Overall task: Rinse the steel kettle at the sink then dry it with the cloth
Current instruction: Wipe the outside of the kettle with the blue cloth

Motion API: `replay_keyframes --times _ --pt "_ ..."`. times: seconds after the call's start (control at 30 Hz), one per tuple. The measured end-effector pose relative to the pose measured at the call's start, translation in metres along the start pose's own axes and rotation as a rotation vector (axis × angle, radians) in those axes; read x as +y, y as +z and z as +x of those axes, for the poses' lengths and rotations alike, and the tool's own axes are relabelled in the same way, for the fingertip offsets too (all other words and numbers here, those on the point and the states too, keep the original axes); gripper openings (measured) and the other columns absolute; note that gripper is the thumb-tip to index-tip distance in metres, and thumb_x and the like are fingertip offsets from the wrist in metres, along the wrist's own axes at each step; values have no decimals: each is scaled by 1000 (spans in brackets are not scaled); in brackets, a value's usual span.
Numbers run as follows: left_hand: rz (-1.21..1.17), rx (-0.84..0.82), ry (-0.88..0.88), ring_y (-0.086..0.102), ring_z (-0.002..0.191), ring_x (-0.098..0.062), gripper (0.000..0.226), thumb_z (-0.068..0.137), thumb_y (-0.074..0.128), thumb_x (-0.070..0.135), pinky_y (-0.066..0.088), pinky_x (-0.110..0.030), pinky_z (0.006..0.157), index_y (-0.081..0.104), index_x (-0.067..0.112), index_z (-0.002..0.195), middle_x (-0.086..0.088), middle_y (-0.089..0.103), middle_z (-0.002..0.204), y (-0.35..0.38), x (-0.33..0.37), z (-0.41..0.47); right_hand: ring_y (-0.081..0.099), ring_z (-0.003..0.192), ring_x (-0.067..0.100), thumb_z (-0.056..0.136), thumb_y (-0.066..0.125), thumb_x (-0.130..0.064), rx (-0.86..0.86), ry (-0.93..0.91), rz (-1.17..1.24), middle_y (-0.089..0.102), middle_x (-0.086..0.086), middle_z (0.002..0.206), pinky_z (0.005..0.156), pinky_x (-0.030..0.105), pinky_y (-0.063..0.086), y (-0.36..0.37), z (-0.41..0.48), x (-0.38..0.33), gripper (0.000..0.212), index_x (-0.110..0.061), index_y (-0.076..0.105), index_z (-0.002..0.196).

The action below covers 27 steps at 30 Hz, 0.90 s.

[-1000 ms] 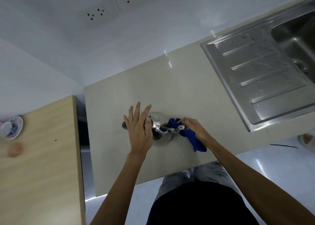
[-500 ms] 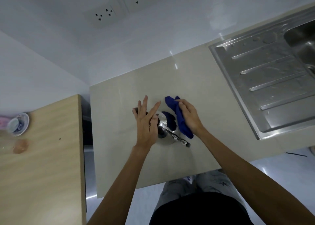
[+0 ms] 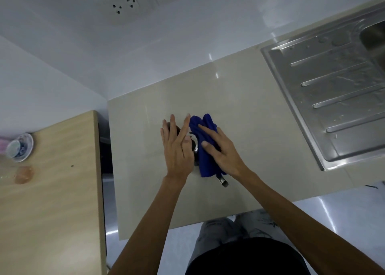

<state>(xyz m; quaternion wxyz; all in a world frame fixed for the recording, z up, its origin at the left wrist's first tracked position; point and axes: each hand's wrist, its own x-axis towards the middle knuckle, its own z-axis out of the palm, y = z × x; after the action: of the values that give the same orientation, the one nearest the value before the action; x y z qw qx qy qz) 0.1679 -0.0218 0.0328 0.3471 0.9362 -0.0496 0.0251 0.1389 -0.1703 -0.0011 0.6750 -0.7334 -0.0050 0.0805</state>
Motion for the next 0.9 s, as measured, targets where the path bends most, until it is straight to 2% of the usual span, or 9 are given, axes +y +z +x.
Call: replay_keyframes --times 0.07,0.17,0.33,0.5,0.57,0.67,0.8,0.87,0.9 --pt "0 -12 -37 6 155 -29 57 101 9 40 4 -49 125 29 29 153 -15 22 164 0 0 -2 54 126 17 105 44 -36 32 -36 -38 53 3 144 110 33 45 0 7 4 41 -28 51 145" --pt "-77 6 -104 4 155 -25 56 99 13 41 9 -48 125 28 32 152 -13 21 164 2 5 -4 60 118 22 108 43 -27 98 112 73 63 11 129 111 51 43 -4 29 10 35 -17 60 137" --pt "-168 27 -94 2 154 -23 55 97 15 34 12 -47 125 28 32 150 2 17 161 3 11 -6 50 127 21 95 54 -52 -8 -134 -169 49 9 140 110 31 40 3 3 3 64 -22 43 150" --pt "-185 36 -142 3 155 -19 58 94 19 32 17 -35 122 34 34 150 -8 20 164 2 14 -5 57 121 27 100 42 -56 27 0 -35 58 11 131 110 51 43 -11 23 21 57 -21 51 144" --pt "-185 27 -174 4 155 -16 58 94 22 26 16 -28 119 36 33 150 -8 20 165 1 18 -3 56 122 25 100 40 -60 48 -8 -71 56 11 134 110 43 44 -5 15 15 62 -20 49 146" --pt "-184 40 -229 6 154 -14 58 93 26 19 12 -19 114 39 31 149 -7 21 165 1 25 -1 54 125 22 100 45 -49 36 -131 -111 54 8 139 110 32 42 3 3 27 55 -22 46 148" --pt "-240 64 -288 13 153 -14 62 85 27 20 16 -15 110 47 27 144 -5 28 162 1 33 0 60 124 21 104 49 -36 48 114 121 64 6 133 113 50 42 -13 34 38 38 -20 63 135" --pt "-306 89 -286 22 151 -19 60 81 30 21 22 -20 116 50 30 137 -8 37 158 -1 30 2 59 123 17 105 51 -25 -36 159 118 62 1 135 114 39 44 -20 47 36 36 -16 60 139" --pt "-348 93 -270 28 149 -24 59 80 31 22 27 -31 120 51 28 135 -11 42 153 -2 27 3 57 124 14 105 51 -19 -61 149 122 59 -2 137 112 30 44 -21 49 33 38 -16 56 143"
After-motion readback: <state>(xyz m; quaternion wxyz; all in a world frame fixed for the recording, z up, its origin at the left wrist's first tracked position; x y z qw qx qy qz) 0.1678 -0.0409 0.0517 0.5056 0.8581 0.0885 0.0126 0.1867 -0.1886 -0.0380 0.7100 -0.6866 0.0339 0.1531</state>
